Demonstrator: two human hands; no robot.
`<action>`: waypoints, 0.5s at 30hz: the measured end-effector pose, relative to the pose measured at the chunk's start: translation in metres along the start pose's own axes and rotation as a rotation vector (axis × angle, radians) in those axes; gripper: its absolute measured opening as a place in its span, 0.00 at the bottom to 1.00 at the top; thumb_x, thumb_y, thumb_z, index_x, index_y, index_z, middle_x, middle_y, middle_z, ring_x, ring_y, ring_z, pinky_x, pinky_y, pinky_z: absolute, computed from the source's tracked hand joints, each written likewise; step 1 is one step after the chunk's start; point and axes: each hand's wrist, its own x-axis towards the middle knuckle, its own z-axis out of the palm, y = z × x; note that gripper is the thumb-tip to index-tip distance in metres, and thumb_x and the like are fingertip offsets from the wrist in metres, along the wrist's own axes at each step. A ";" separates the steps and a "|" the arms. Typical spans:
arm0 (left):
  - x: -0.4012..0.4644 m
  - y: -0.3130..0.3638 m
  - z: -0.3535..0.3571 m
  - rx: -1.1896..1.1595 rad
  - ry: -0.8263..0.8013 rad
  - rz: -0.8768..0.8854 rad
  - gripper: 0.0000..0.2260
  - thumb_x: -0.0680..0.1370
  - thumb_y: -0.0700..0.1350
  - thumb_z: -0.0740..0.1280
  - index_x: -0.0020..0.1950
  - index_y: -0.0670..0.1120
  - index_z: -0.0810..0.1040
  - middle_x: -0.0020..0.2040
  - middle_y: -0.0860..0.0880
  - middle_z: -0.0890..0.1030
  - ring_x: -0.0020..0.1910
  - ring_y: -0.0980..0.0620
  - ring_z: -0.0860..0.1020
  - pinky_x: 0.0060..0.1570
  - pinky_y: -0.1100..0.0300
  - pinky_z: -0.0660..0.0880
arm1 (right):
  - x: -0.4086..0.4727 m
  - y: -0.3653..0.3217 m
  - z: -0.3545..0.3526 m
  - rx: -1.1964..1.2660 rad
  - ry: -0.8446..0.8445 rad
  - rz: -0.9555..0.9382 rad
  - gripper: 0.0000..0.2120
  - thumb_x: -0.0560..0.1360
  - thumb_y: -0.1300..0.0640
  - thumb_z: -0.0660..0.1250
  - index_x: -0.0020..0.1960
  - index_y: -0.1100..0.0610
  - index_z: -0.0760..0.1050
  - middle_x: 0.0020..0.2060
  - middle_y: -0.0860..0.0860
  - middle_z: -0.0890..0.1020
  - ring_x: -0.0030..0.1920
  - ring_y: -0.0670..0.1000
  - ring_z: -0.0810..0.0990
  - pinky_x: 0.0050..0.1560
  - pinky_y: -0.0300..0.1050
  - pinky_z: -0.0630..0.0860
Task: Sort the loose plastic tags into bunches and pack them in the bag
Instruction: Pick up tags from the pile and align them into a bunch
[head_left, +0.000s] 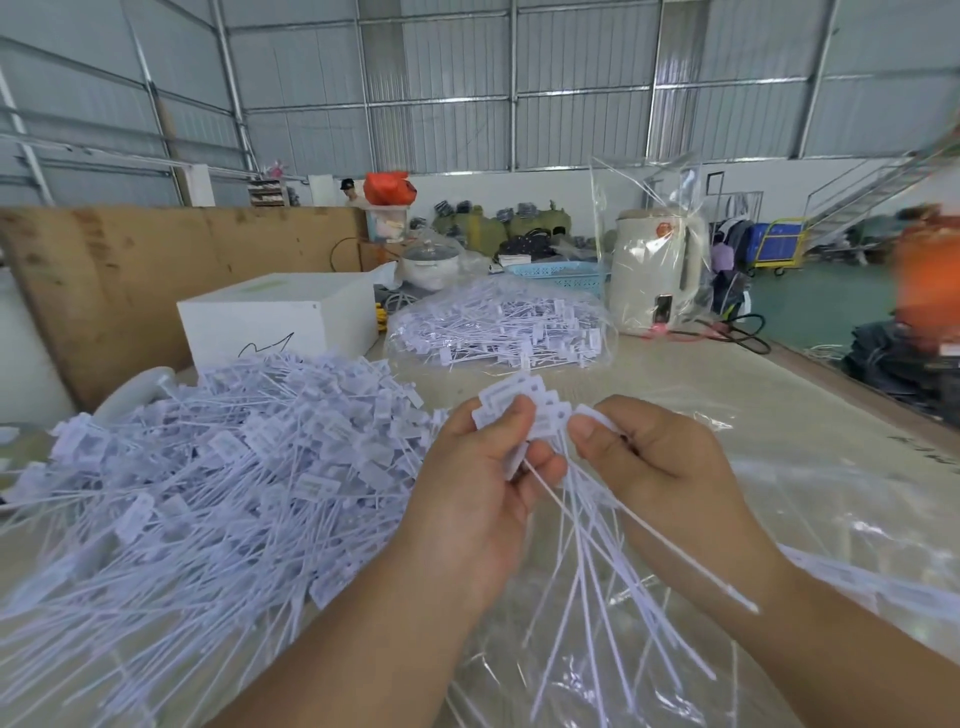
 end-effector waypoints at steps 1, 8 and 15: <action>-0.001 0.000 0.001 -0.012 0.003 0.007 0.06 0.77 0.38 0.69 0.42 0.46 0.82 0.36 0.48 0.83 0.27 0.56 0.77 0.28 0.64 0.76 | 0.000 0.000 0.001 -0.017 0.006 -0.034 0.14 0.79 0.54 0.64 0.37 0.60 0.76 0.28 0.55 0.75 0.30 0.52 0.71 0.32 0.44 0.70; 0.003 0.015 -0.004 -0.085 0.218 0.039 0.02 0.79 0.37 0.67 0.49 0.42 0.76 0.32 0.47 0.80 0.22 0.58 0.77 0.27 0.65 0.76 | 0.003 -0.003 0.002 -0.047 0.265 -0.157 0.18 0.81 0.51 0.61 0.34 0.56 0.66 0.26 0.44 0.67 0.27 0.41 0.65 0.27 0.31 0.62; -0.001 0.012 -0.006 0.335 -0.010 0.178 0.02 0.77 0.40 0.70 0.47 0.46 0.81 0.34 0.47 0.83 0.25 0.56 0.77 0.29 0.62 0.77 | -0.001 0.005 0.000 0.182 -0.266 0.031 0.11 0.75 0.44 0.66 0.52 0.47 0.68 0.38 0.53 0.83 0.34 0.62 0.76 0.37 0.57 0.75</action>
